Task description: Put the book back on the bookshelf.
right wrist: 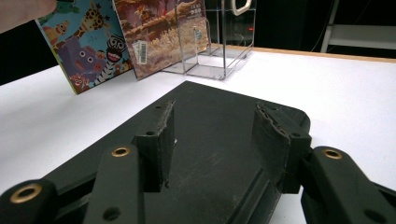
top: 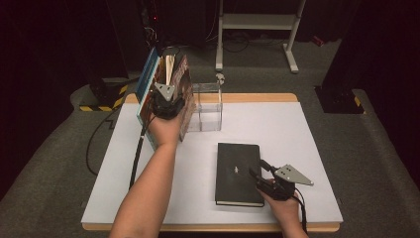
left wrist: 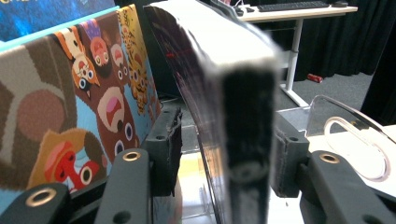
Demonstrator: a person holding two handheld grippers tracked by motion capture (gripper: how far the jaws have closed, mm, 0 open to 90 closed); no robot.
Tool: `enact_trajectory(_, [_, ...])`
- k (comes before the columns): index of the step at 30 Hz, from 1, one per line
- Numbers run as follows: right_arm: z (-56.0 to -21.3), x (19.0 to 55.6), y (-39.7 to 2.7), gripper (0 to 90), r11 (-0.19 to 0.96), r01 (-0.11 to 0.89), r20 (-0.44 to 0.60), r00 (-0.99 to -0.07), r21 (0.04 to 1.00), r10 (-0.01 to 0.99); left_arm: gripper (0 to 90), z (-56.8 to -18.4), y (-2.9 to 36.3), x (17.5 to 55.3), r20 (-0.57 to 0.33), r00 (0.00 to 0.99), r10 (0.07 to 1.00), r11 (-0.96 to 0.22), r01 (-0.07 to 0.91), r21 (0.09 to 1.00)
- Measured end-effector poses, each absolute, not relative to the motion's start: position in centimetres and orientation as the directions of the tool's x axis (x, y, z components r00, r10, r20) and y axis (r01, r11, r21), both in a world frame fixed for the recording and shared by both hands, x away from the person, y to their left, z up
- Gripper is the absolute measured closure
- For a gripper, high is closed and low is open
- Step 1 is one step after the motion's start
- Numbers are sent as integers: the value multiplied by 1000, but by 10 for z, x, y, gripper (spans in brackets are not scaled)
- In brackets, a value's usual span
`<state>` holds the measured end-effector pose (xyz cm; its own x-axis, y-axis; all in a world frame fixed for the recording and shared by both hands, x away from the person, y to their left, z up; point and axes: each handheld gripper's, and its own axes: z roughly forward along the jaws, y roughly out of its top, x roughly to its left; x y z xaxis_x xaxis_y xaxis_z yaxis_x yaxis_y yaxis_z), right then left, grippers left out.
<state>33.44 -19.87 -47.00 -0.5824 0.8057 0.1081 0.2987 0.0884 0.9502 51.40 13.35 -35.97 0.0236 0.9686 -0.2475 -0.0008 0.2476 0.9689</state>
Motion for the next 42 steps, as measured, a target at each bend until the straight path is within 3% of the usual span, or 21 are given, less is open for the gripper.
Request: enact_trajectory(42, [-470,334,-195,486,105,293,95,-593,950,800,530,-364,136,473,-241,38,970,242,-3,970])
